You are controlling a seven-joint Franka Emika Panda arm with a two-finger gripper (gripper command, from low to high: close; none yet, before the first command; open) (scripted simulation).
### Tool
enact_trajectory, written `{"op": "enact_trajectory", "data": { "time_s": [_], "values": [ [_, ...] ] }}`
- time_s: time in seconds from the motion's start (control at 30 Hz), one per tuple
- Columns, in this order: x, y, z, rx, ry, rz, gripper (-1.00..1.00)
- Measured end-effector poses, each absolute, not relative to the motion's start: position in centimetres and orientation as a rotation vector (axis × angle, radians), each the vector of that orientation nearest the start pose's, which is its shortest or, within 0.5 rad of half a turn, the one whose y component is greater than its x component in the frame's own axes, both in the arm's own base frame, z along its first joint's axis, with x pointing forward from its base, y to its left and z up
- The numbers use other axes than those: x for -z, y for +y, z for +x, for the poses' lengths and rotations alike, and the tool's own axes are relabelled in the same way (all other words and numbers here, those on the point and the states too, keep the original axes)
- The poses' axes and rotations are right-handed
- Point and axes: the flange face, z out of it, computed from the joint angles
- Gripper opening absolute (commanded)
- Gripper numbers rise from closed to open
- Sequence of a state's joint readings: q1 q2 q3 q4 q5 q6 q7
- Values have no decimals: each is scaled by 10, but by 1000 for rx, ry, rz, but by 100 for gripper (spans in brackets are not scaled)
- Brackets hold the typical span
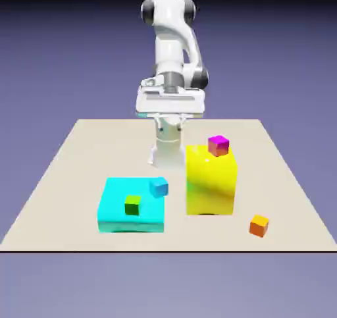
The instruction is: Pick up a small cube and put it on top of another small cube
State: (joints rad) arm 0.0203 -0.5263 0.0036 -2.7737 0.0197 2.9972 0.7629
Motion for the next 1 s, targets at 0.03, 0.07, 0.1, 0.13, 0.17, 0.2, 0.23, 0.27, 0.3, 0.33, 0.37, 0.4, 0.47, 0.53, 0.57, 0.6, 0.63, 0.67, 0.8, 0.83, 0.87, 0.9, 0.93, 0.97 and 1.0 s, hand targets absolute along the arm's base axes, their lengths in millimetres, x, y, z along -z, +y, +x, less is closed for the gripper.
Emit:
{"op": "enact_trajectory", "data": {
  "time_s": [0.03,0.07,0.1,0.13,0.17,0.2,0.23,0.27,0.3,0.33,0.37,0.4,0.47,0.53,0.57,0.6,0.63,0.67,0.8,0.83,0.87,0.9,0.93,0.97,1.0],
  "values": [
    [-449,11,410,912,1027,-2499,0],
    [-444,15,420,852,1062,-2504,0],
    [-438,19,429,793,1097,-2508,0],
    [-433,23,438,733,1131,-2512,0],
    [-427,28,446,672,1165,-2515,0],
    [-420,32,455,611,1198,-2517,0],
    [-413,37,463,550,1231,-2518,0],
    [-406,43,471,489,1263,-2519,0],
    [-399,48,479,427,1295,-2519,0],
    [-391,54,486,365,1326,-2518,0],
    [-383,60,493,302,1357,-2516,0],
    [-375,68,500,239,1384,-2516,0],
    [-357,83,512,111,1439,-2511,0],
    [-339,97,523,-17,1497,-2501,0],
    [-329,104,528,-82,1525,-2495,0],
    [-320,111,532,-147,1553,-2488,0],
    [-310,119,537,-212,1580,-2481,0],
    [-300,126,540,-278,1606,-2473,0],
    [-258,160,551,-545,1700,-2436,0],
    [-247,169,553,-613,1722,-2425,0],
    [-237,177,554,-681,1742,-2414,0],
    [-226,186,555,-749,1763,-2401,0],
    [-215,195,555,-818,1782,-2389,0],
    [-204,204,555,-887,1800,-2375,0],
    [-193,212,555,-956,1818,-2361,0]
  ]
}}
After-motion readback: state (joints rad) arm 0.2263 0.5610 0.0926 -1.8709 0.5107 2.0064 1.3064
